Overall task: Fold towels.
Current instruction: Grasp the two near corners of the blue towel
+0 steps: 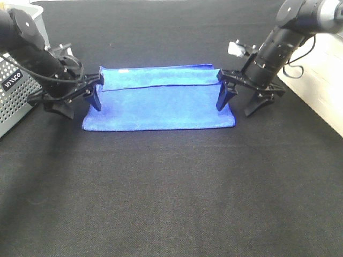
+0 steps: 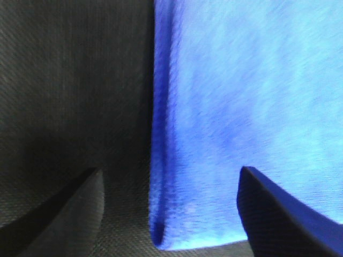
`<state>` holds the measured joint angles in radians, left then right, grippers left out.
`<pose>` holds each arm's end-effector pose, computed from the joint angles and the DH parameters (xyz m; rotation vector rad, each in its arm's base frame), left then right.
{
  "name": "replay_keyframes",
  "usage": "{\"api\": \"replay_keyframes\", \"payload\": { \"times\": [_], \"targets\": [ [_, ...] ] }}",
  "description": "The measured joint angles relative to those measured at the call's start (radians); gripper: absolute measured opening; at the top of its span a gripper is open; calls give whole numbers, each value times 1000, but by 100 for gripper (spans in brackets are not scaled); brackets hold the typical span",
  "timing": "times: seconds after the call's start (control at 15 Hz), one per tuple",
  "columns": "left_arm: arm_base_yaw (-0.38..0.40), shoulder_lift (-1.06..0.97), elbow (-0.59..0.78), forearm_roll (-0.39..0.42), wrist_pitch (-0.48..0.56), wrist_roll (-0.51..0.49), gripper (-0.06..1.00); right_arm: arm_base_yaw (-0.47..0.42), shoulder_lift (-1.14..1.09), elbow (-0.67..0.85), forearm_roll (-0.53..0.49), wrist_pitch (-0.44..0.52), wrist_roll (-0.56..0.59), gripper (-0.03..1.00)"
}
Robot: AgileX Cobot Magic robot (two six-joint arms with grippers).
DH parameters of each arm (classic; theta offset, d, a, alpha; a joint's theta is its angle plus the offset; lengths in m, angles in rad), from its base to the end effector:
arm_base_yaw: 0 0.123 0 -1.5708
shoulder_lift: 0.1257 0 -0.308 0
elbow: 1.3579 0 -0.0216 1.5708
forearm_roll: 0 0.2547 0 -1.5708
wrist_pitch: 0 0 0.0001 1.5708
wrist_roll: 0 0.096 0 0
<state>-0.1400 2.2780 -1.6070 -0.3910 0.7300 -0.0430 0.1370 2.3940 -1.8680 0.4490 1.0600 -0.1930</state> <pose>0.4712 -0.0911 0.1190 -0.2338 2.8711 -0.4636 0.4908 0.1044 0.1255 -0.1827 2.9947 0.6032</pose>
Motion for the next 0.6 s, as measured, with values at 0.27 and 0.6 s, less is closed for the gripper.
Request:
{"api": "replay_keyframes", "payload": {
  "times": [0.27, 0.6],
  "targets": [
    [-29, 21, 0, -11, -1, 8, 67, 0, 27, 0, 52, 1, -7, 73],
    [-54, 34, 0, -25, -22, -3, 19, 0, 52, 0, 126, 1, -2, 24]
  ]
}}
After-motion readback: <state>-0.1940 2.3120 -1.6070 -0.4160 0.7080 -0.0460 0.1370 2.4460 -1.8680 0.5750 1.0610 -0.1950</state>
